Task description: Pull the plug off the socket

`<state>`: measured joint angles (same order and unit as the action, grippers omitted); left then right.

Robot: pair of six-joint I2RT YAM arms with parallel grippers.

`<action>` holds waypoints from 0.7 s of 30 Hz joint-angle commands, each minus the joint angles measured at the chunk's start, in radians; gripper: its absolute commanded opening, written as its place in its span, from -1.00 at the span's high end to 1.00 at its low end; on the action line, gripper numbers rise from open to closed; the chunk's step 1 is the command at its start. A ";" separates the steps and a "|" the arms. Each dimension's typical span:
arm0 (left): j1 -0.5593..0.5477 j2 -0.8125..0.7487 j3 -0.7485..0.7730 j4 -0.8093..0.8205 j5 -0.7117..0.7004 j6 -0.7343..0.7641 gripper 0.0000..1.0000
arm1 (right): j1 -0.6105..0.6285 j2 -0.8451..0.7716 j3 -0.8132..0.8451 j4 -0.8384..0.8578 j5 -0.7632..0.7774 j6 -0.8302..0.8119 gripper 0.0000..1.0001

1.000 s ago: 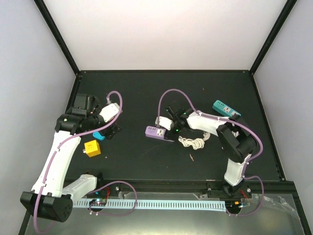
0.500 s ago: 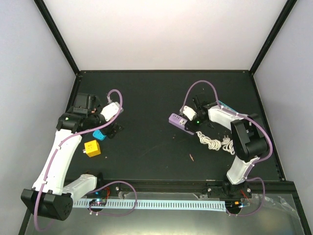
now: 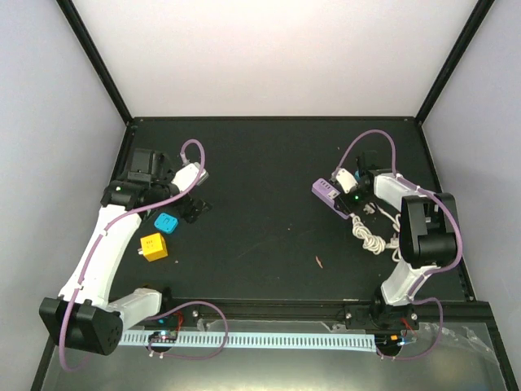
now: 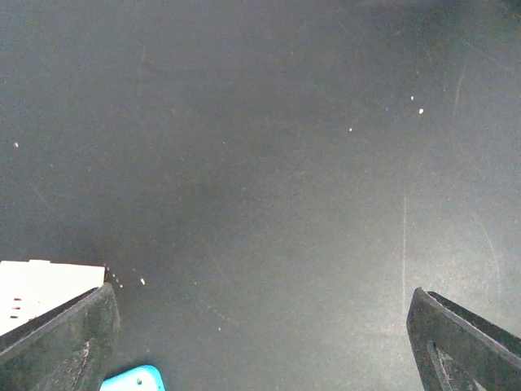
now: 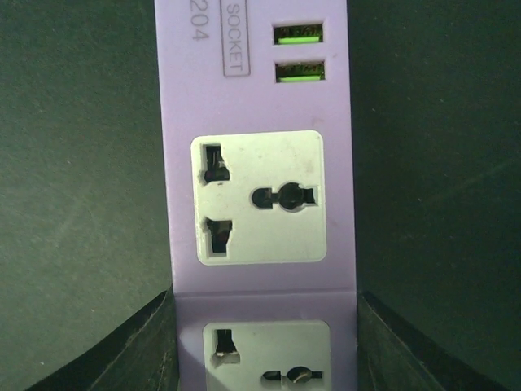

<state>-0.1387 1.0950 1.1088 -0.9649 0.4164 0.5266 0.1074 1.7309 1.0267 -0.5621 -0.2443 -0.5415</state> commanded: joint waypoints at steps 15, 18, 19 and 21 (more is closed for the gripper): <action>-0.003 0.179 0.319 0.029 0.066 -0.296 -0.97 | -0.012 -0.260 0.275 -0.246 -0.107 0.084 -0.95; 0.007 0.211 0.368 0.049 0.026 -0.338 -0.97 | -0.012 -0.333 0.313 -0.249 -0.135 0.129 -1.00; 0.014 0.212 0.372 0.060 0.016 -0.344 -0.97 | -0.013 -0.348 0.318 -0.243 -0.143 0.138 -1.00; 0.025 0.205 0.368 0.084 -0.006 -0.347 -0.98 | -0.014 -0.403 0.319 -0.226 -0.156 0.178 -1.00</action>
<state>-0.1337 1.2953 1.4464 -0.9112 0.4458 0.2367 0.0986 1.4178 1.3228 -0.7666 -0.3439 -0.4465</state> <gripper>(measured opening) 0.988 0.998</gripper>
